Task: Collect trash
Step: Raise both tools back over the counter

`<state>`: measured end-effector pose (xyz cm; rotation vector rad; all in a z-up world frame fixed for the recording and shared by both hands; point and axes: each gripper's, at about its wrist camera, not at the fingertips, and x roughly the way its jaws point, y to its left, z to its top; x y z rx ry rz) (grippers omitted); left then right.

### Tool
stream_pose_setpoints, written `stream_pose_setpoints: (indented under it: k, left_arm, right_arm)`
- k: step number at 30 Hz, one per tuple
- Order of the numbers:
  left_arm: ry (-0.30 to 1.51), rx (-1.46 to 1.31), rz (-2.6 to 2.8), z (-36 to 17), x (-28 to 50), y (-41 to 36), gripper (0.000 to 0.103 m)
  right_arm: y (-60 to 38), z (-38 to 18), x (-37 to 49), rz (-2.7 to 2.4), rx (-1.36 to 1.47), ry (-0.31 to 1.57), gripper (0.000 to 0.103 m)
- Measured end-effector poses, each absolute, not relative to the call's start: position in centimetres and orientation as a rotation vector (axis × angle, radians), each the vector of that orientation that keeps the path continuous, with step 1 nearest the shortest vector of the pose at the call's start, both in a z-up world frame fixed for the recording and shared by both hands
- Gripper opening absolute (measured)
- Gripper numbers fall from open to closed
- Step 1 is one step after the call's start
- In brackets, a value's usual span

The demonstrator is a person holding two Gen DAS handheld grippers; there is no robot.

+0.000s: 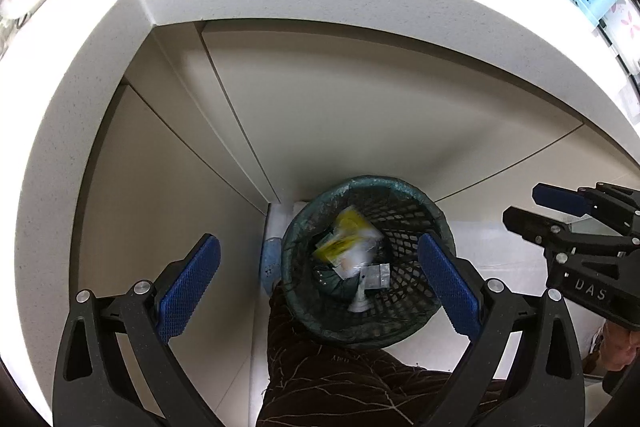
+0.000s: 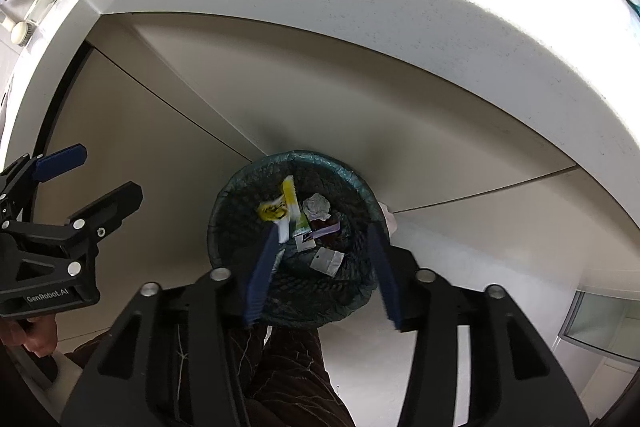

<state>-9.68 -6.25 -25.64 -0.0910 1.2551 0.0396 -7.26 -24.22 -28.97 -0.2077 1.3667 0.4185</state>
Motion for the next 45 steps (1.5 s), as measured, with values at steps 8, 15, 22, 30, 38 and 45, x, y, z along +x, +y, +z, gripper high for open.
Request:
stream_pose_setpoints:
  k: [8,15,22,30,38,45]
  left_arm:
    - [1.261,-0.085,0.029,-25.4,-9.6,-6.2,0.097]
    - [1.234,-0.073,0.013,-23.3,-9.5,-6.7,0.097]
    - [1.184,-0.076,-0.011,-19.4,-8.2,-6.9,0.097]
    - [1.125,-0.066,-0.041,-14.6,-6.3,-7.6,0.097]
    - [1.073,-0.059,-0.087,-10.7,-4.5,-8.6,0.097]
    - [1.036,-0.057,-0.097,-8.3,-2.3,-8.3,0.097]
  right_arm:
    - [-23.7,-28.2,-7.3,0.380,-0.182,1.343,0.083]
    - [-25.0,-23.4,-6.8,0.323,-0.173,1.244,0.095]
    - [-27.0,-18.1,-6.1,0.256,-0.123,1.127,0.095]
    - [-29.0,-13.2,-4.8,0.203,-0.066,1.038,0.095]
    - [-30.5,-9.6,-3.7,0.173,-0.024,0.980,0.095]
    - [-30.9,-7.6,-2.5,0.154,-0.011,0.940,0.095]
